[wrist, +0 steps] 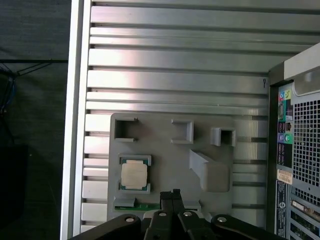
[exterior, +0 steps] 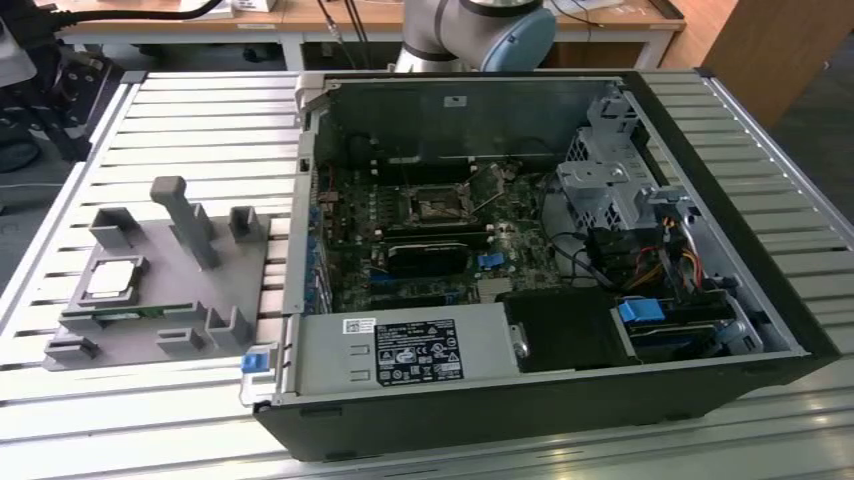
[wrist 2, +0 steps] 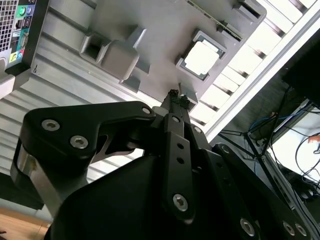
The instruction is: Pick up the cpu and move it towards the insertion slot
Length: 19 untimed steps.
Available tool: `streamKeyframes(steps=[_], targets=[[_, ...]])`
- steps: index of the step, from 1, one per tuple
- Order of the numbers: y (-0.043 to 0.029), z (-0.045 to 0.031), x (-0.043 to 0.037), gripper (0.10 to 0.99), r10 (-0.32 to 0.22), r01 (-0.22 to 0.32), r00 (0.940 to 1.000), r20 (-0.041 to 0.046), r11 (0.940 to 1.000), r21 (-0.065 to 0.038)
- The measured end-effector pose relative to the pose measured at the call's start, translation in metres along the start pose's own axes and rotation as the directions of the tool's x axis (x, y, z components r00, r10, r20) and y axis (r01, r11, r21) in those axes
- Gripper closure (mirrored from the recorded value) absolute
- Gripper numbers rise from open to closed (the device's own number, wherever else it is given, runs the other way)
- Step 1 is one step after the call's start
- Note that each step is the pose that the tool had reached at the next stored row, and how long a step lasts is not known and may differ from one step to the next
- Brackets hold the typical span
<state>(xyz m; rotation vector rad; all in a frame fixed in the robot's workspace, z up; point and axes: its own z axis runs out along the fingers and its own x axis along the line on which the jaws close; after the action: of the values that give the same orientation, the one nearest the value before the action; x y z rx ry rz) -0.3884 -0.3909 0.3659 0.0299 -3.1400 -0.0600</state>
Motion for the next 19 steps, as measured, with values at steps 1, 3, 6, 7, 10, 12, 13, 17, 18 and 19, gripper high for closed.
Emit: streamKeyframes(steps=[1, 3, 6, 7, 10, 12, 13, 17, 18, 19], targets=[[0.0, 0.0, 0.0007, 0.98, 0.0, 0.0, 1.0, -0.0001, 1.0, 0.0], [0.0, 0.0001, 0.002, 0.98, 0.0, 0.0, 1.0, 0.0, 1.0, 0.0], [0.0001, 0.0003, 0.0036, 0.98, 0.0, 0.0, 1.0, 0.0, 1.0, 0.0], [0.0001, 0.0003, 0.0043, 0.98, 0.0, 0.0, 1.0, 0.0, 1.0, 0.0], [0.0001, 0.0007, 0.0068, 0.98, 0.0, 0.0, 1.0, 0.0, 1.0, 0.0], [0.0001, 0.0011, 0.0081, 0.98, 0.0, 0.0, 1.0, 0.0, 1.0, 0.0], [0.0001, 0.0014, 0.0088, 0.98, 0.0, 0.0, 1.0, 0.0001, 1.0, 0.0], [0.0002, 0.0024, 0.0132, 0.98, 0.0, 0.0, 1.0, 0.0, 1.0, 0.0], [0.0002, 0.0028, 0.0143, 0.98, 0.0, 0.0, 1.0, 0.0, 1.0, 0.0], [0.0002, 0.0032, 0.0154, 0.98, 0.0, 0.0, 1.0, 0.0, 1.0, 0.0]])
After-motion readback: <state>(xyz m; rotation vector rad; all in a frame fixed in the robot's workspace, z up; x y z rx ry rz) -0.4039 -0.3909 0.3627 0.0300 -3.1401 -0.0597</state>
